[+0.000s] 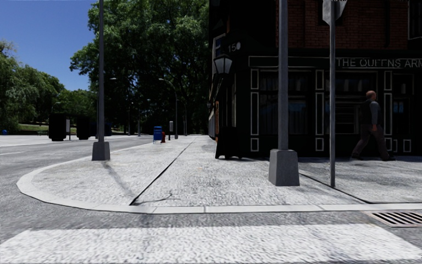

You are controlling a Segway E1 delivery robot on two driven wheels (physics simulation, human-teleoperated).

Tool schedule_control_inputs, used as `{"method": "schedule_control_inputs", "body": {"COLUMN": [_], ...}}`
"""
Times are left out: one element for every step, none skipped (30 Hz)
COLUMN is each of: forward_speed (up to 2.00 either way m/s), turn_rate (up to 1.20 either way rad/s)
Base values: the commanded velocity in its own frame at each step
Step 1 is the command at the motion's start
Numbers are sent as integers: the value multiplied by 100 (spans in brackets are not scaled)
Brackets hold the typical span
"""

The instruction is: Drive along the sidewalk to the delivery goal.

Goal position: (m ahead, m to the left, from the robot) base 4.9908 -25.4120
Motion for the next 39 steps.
{"method": "schedule_control_inputs", "body": {"forward_speed": [200,200,200,200,200,200,200,200,200,200,200,200,200,200,200,200,200,200,200,200,200,200,200,198,187,169,169,151,139,135,132,132,129,126,126,126,122,120,118], "turn_rate": [0,0,0,0,0,0,0,0,0,0,0,0,0,0,0,0,0,0,0,0,0,0,0,0,0,0,0,0,0,0,0,0,0,0,0,0,0,0,0]}}
